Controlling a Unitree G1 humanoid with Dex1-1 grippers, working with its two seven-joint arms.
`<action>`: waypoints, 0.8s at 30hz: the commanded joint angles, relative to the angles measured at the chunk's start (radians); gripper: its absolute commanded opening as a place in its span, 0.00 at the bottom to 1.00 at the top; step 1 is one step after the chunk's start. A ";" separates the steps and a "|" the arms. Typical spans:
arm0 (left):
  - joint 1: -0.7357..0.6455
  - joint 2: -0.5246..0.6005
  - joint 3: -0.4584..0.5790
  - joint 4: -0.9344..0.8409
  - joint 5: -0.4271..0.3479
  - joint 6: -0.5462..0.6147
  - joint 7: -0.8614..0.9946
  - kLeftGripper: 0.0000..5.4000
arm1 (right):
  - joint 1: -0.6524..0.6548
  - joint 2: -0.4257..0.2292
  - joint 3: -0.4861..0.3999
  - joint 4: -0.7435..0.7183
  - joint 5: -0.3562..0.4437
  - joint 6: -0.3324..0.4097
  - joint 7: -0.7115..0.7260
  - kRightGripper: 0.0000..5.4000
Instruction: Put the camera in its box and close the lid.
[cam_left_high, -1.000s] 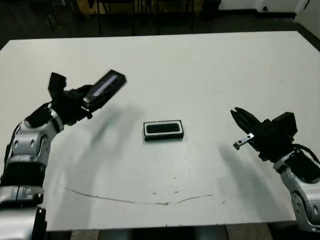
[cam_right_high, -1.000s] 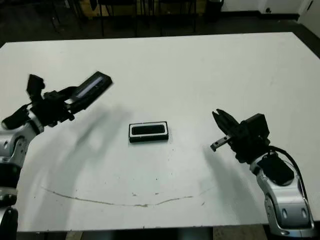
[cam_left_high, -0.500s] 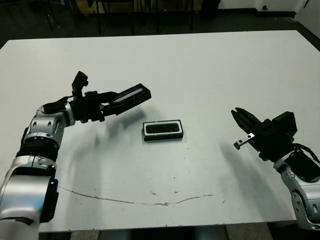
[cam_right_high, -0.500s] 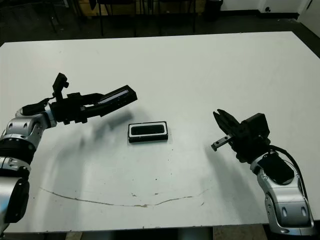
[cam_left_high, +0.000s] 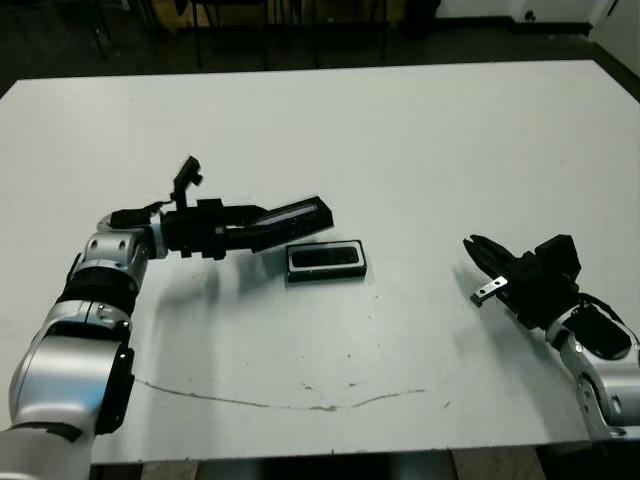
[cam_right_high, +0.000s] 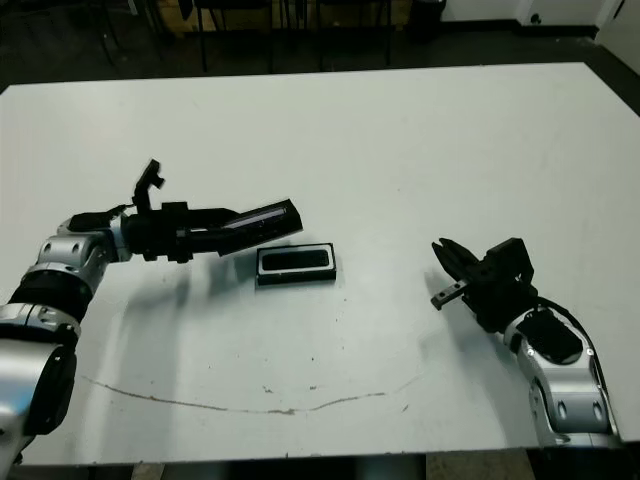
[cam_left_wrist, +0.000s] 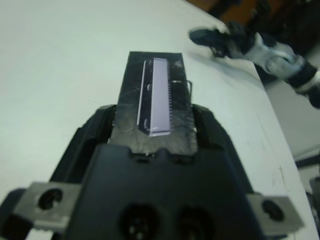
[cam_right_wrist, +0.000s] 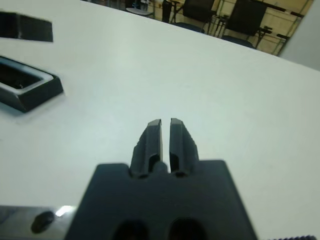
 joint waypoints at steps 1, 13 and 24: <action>-0.017 -0.003 -0.037 0.039 0.054 -0.015 -0.022 0.51 | -0.022 -0.008 -0.007 0.087 -0.010 -0.062 0.020 0.00; -0.022 -0.056 -0.102 0.055 0.142 -0.039 0.028 0.51 | 0.057 -0.011 -0.014 -0.156 0.044 0.054 -0.002 0.00; 0.006 -0.080 -0.129 -0.020 0.122 -0.080 -0.028 0.51 | 0.105 -0.030 -0.009 -0.332 0.021 0.171 -0.060 0.00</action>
